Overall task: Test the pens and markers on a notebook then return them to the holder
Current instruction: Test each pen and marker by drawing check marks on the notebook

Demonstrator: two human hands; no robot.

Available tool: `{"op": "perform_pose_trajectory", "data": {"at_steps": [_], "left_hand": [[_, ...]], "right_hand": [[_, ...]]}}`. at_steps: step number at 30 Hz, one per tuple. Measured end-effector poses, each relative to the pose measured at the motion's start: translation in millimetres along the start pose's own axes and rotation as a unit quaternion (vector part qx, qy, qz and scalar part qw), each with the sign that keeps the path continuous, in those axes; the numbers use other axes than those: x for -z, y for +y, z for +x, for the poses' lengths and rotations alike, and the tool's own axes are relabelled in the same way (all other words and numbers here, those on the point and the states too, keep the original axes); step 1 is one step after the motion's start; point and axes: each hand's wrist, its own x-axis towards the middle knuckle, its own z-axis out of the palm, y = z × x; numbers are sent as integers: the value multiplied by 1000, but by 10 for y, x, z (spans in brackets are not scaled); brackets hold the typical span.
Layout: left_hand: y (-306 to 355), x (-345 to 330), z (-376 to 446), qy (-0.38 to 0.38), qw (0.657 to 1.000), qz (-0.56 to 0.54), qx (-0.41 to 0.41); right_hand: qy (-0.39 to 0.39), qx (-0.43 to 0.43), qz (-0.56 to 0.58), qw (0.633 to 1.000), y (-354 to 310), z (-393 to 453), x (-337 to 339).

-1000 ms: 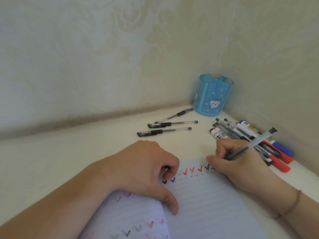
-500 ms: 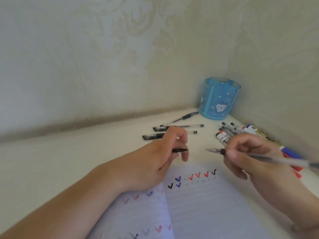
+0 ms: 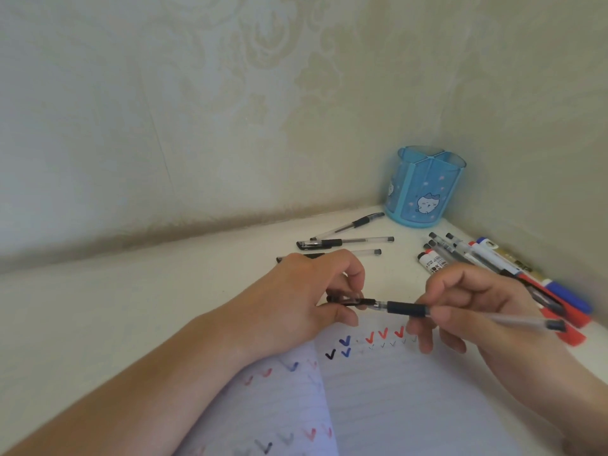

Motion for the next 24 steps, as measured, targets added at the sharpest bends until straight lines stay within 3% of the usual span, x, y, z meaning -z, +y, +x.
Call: {"op": "perform_pose_trajectory", "data": {"at_steps": [7,14,24], "left_hand": [[-63,-7,2,15,1000,13,-3],[-128,-33,3,23,999,36,-5],[-108,-60,-25,47,994,35,-87]], "right_hand": [[40,26,0,999,-59,7,8],[-4,28,-23,999,-52,5,-13],[33,2,-4,999,-73,-27,-176]]}}
